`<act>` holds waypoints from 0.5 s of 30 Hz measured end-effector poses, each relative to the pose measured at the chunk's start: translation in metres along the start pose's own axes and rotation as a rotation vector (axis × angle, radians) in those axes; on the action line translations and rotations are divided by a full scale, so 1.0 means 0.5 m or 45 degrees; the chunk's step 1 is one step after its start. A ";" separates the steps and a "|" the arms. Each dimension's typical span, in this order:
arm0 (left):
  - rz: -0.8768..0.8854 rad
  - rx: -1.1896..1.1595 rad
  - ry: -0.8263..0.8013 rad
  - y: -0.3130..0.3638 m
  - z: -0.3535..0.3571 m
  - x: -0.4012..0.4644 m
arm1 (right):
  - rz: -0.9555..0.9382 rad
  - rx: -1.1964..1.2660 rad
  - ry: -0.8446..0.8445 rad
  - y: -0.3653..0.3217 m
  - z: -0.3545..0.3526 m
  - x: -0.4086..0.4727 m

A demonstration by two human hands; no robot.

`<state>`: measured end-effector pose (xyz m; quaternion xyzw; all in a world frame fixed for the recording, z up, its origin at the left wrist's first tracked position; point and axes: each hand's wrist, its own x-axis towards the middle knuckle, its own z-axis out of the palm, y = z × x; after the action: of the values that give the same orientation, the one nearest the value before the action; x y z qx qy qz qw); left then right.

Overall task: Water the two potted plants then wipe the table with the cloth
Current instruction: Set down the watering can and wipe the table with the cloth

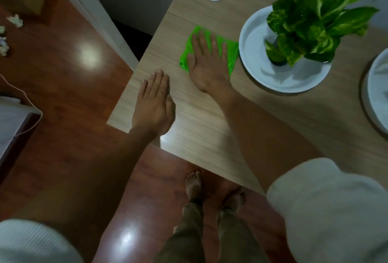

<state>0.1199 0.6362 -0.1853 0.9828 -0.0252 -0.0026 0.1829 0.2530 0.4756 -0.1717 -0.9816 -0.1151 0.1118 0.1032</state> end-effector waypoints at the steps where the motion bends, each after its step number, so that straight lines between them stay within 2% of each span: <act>1: -0.006 -0.021 -0.006 0.000 -0.001 -0.001 | -0.063 -0.022 -0.018 -0.008 0.007 -0.027; 5: 0.001 -0.050 -0.012 -0.003 -0.009 -0.008 | -0.311 -0.078 -0.038 -0.015 0.038 -0.194; 9: 0.103 -0.036 -0.078 0.037 -0.008 -0.019 | -0.386 -0.136 0.001 0.108 0.063 -0.383; 12: 0.189 -0.051 -0.137 0.092 0.006 -0.028 | -0.207 -0.122 0.082 0.239 0.047 -0.456; 15: 0.228 -0.073 -0.157 0.140 0.020 -0.035 | 0.231 -0.159 0.160 0.355 0.016 -0.450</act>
<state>0.0990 0.5684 -0.1695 0.9690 -0.1241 -0.0474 0.2084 0.0736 0.2518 -0.1755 -0.9976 -0.0259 0.0516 0.0382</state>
